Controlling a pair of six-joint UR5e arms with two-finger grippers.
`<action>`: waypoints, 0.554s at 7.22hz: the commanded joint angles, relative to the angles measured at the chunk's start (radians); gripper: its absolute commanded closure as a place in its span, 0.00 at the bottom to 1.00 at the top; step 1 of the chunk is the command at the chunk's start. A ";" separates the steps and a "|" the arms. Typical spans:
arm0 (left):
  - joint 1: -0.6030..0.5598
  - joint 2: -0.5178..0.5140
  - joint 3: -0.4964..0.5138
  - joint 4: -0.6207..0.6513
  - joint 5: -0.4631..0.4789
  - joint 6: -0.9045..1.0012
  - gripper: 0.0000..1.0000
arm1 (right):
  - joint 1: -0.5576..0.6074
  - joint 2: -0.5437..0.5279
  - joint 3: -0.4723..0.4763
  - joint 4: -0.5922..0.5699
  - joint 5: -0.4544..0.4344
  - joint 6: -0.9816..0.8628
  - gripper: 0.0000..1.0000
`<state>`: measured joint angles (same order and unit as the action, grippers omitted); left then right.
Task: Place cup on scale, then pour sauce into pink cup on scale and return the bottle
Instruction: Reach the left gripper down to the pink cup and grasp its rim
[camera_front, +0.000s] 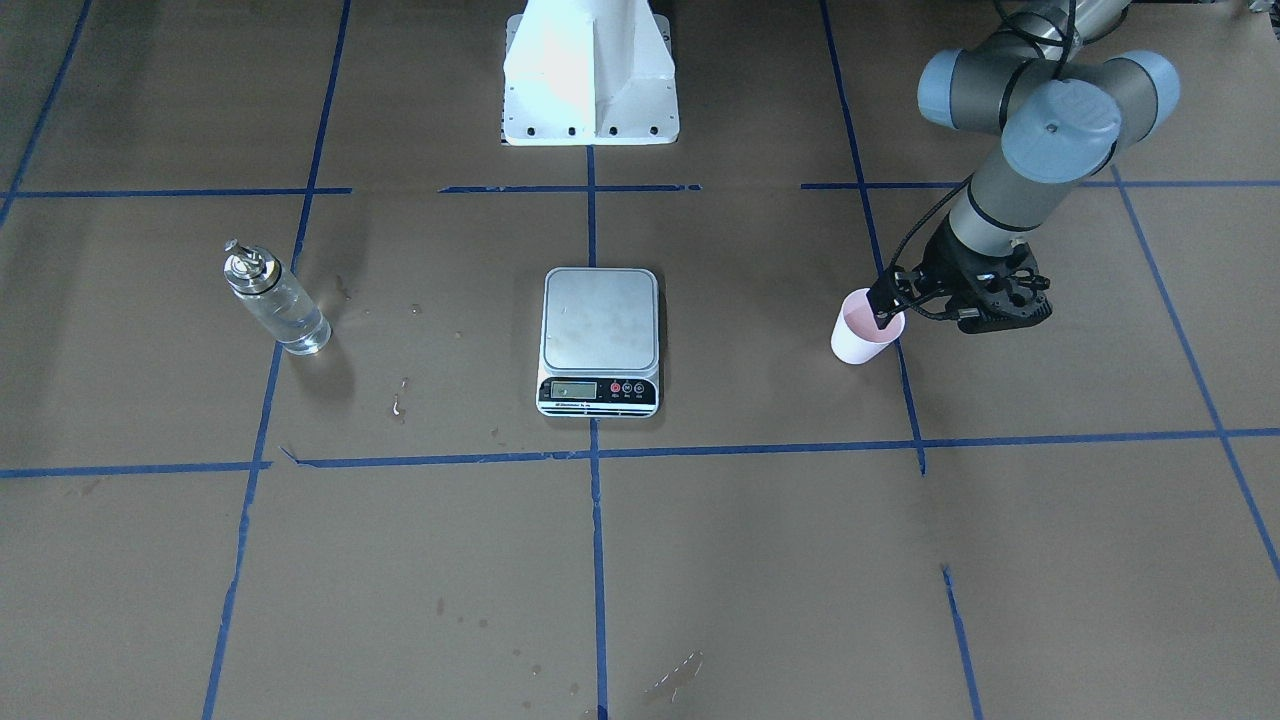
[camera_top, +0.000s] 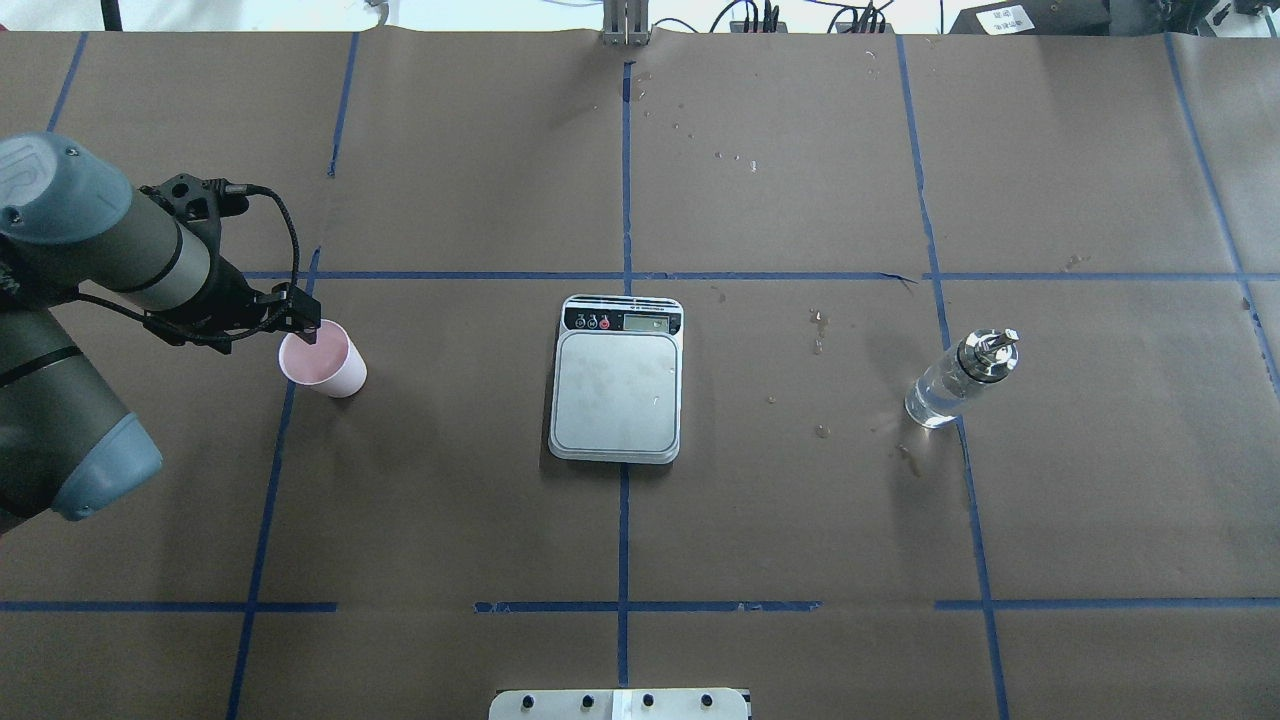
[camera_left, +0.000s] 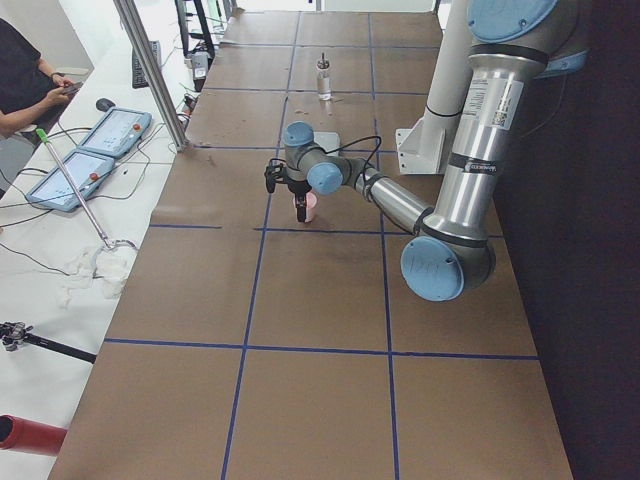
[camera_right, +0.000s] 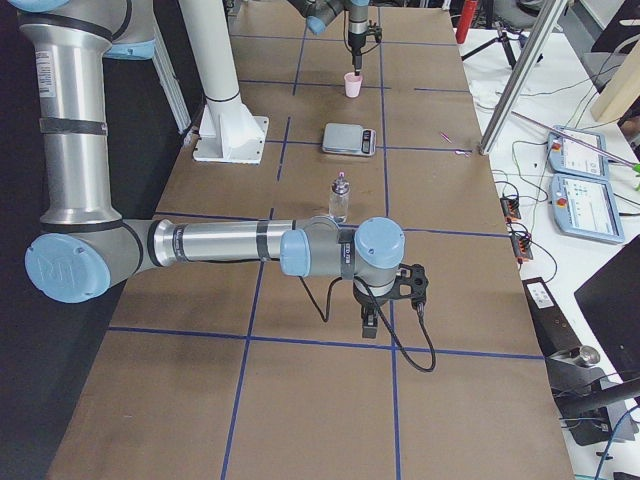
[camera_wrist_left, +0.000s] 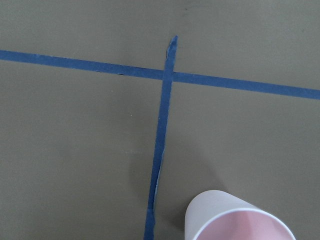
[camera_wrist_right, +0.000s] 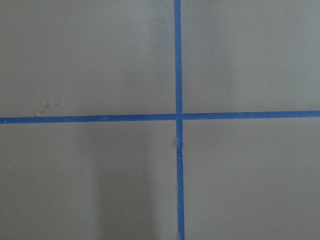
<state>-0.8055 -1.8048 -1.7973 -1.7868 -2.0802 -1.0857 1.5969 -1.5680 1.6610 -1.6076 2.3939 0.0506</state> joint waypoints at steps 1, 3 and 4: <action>0.019 -0.002 0.013 -0.017 0.000 -0.002 0.00 | 0.000 0.000 0.005 -0.002 0.002 0.000 0.00; 0.037 -0.001 0.013 -0.017 0.000 -0.003 0.03 | 0.000 0.000 0.003 -0.002 0.001 0.000 0.00; 0.037 -0.001 0.012 -0.017 0.000 -0.003 0.25 | 0.000 0.000 0.003 -0.002 0.001 0.000 0.00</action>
<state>-0.7730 -1.8061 -1.7847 -1.8037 -2.0801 -1.0890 1.5969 -1.5677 1.6646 -1.6091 2.3947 0.0506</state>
